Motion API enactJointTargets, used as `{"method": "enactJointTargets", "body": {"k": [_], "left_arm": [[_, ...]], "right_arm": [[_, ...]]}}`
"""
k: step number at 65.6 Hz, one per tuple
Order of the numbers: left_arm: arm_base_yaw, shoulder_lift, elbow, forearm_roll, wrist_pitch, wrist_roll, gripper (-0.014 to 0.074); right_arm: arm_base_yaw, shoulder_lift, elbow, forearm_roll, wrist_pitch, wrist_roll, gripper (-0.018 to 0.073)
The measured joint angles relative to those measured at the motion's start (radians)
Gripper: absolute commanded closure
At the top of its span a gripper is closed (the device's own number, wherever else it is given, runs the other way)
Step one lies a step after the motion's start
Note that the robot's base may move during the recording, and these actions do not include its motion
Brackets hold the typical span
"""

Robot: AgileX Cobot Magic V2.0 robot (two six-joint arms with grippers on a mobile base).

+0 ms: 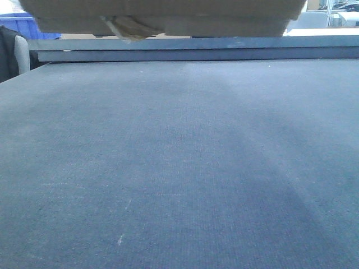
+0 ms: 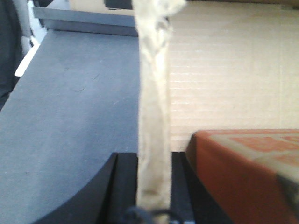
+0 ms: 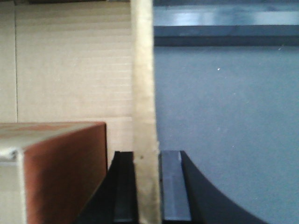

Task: Stack two boxes on right shelf middle
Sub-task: 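Lift the stacked boxes off the grey workbench with both grippers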

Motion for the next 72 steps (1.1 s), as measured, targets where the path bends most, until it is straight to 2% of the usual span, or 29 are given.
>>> {"method": "enactJointTargets", "body": {"k": [72], "left_arm": [[0.0,0.0,0.0,0.0,-0.006,0.0,0.0708]], "right_arm": [[0.0,0.0,0.0,-0.016,-0.021,0.022,0.0711]]}}
